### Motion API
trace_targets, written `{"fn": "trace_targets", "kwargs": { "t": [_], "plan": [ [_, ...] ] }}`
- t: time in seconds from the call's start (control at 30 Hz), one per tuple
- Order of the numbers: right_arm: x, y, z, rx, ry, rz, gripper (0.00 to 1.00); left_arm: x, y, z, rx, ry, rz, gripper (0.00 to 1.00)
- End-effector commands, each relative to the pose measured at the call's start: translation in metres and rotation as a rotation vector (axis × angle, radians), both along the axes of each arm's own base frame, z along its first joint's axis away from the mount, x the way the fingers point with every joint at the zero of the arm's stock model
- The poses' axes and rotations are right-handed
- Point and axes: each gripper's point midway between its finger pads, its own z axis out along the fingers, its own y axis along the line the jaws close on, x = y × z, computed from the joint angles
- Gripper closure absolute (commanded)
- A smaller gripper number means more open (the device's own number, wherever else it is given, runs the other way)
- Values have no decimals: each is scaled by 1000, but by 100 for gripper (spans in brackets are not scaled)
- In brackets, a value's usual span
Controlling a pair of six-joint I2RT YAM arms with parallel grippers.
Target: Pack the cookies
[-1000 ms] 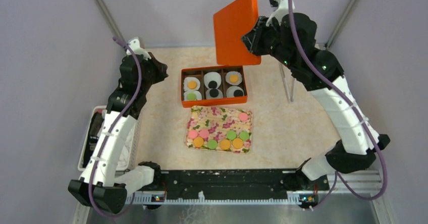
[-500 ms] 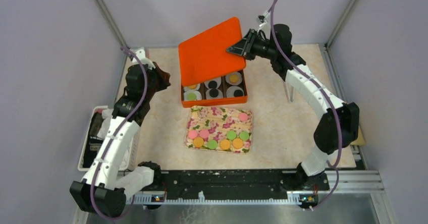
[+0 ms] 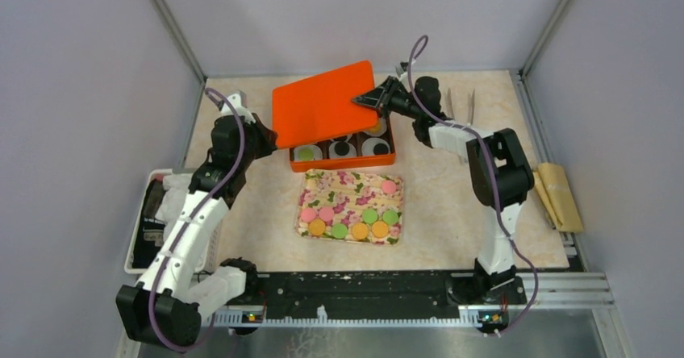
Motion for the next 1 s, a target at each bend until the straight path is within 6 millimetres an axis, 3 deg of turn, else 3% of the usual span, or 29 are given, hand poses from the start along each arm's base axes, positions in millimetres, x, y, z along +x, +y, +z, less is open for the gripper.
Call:
{"fn": "trace_targets", "kwargs": {
  "t": [0.0,0.17,0.43,0.7,0.97],
  "plan": [
    [8,-12,22,104,-118,-24,100,9,-4,4,-13,-52,-11,100],
    [15,-18,-14,87,-53,-36,100,12,-12,-11,-28,-6,-36,100],
    [14,-27,-48,62,16,-23,100,18,-14,-32,-32,26,-32,100],
    [-1,-28,-65,30,70,39,100,26,-18,-57,-30,85,-30,100],
    [-9,-37,-84,-115,102,32,100,28,-20,-68,-30,105,-34,100]
  ]
}}
